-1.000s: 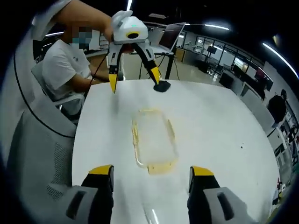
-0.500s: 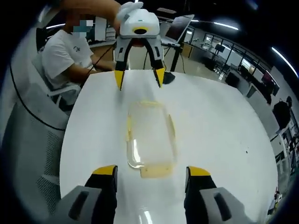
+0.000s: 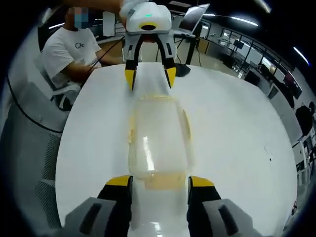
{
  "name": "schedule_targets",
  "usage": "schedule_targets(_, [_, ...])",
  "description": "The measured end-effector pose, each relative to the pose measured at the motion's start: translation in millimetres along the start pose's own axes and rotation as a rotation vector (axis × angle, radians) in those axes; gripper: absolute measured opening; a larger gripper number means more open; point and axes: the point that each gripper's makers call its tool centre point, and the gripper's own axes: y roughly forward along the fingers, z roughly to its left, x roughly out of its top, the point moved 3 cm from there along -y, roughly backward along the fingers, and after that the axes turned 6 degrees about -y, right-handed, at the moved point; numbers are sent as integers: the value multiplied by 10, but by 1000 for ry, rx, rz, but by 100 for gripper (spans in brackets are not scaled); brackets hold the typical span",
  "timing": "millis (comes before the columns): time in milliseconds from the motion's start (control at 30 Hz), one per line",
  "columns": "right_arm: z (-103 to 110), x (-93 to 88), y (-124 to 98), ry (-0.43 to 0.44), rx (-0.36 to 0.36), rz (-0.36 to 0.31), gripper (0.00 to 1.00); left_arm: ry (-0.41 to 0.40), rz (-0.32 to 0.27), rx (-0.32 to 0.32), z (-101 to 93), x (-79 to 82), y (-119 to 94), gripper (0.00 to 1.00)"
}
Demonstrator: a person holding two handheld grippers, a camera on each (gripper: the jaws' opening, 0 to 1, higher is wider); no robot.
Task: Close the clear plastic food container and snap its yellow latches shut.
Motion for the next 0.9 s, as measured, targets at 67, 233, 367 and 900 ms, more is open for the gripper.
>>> schedule_targets(67, [-5, -3, 25, -21, 5, 9, 39, 7, 0, 2, 10, 0, 22, 48])
schedule_targets(233, [-32, -29, 94, -27, 13, 35, 42, 23, 15, -10, 52, -31, 108, 47])
schedule_targets(367, [-43, -72, 123, -44, 13, 51, 42, 0, 7, -14, 77, -23, 138, 46])
schedule_targets(900, [3, -132, 256, -42, 90, 78, 37, 5, 29, -37, 97, -80, 225, 37])
